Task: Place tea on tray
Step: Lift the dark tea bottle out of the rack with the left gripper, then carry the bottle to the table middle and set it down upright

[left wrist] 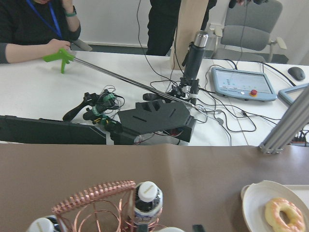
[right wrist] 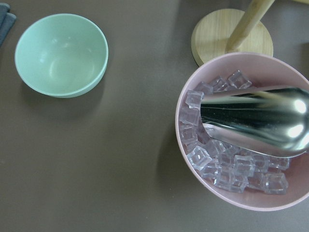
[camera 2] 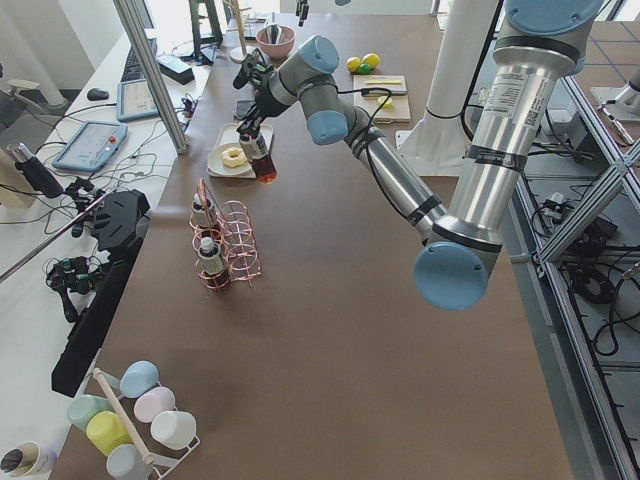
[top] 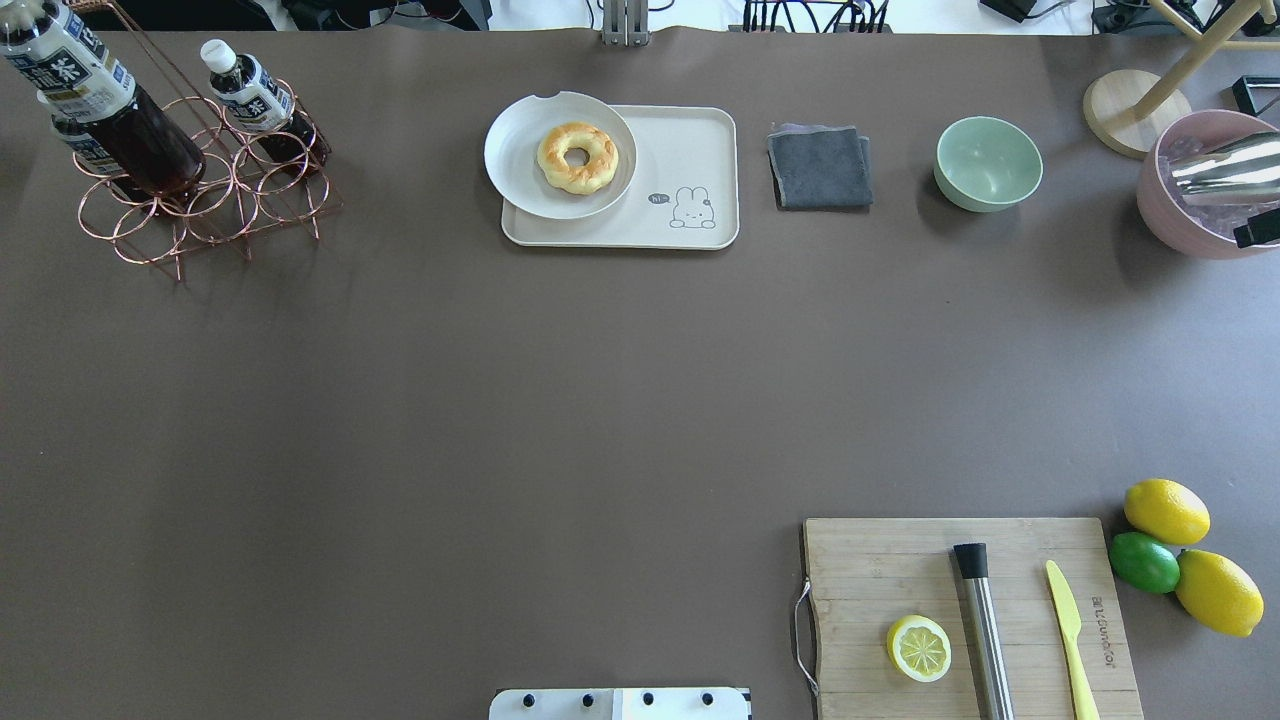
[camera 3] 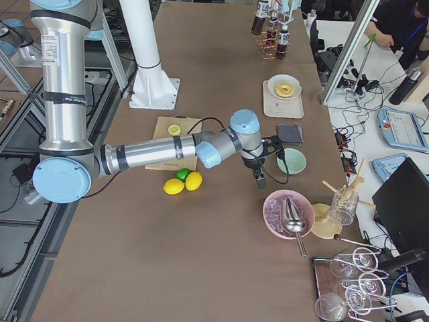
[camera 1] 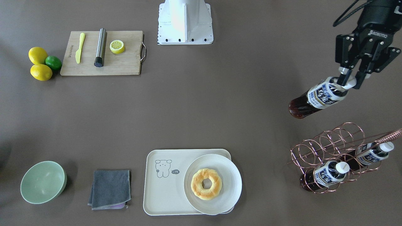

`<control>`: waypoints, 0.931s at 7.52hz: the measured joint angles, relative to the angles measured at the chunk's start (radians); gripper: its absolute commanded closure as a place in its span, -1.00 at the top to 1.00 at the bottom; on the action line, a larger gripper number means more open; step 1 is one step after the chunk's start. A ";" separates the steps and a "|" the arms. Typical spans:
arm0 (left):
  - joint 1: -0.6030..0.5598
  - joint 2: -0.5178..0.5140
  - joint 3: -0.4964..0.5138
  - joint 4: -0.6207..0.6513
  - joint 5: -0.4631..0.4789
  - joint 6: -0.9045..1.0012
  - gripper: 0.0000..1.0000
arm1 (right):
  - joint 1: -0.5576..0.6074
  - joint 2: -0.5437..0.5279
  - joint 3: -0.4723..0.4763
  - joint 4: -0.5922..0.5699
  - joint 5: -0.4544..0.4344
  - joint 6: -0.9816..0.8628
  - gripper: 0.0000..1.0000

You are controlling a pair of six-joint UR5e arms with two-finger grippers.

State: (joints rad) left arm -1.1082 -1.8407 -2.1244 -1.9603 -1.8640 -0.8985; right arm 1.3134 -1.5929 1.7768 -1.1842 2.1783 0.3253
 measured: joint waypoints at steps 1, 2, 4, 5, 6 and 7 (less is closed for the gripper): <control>0.086 -0.057 -0.005 0.033 0.063 -0.002 -1.00 | -0.006 0.002 0.028 -0.001 0.001 0.001 1.00; 0.172 -0.142 -0.005 0.119 0.137 -0.003 -1.00 | -0.018 0.006 0.052 -0.001 0.001 0.001 1.00; 0.380 -0.310 0.007 0.297 0.355 -0.022 -1.00 | -0.052 0.043 0.067 -0.003 -0.001 0.003 1.00; 0.480 -0.367 0.039 0.328 0.472 -0.050 -1.00 | -0.066 0.058 0.067 -0.003 -0.002 0.003 1.00; 0.561 -0.409 0.081 0.339 0.565 -0.072 -1.00 | -0.074 0.068 0.065 -0.003 -0.003 0.004 1.00; 0.620 -0.428 0.118 0.332 0.631 -0.094 -1.00 | -0.077 0.072 0.064 -0.003 -0.003 0.004 1.00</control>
State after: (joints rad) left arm -0.4884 -2.2683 -2.0065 -1.6284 -1.2329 -0.9920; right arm 1.2360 -1.5211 1.8406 -1.1873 2.1753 0.3288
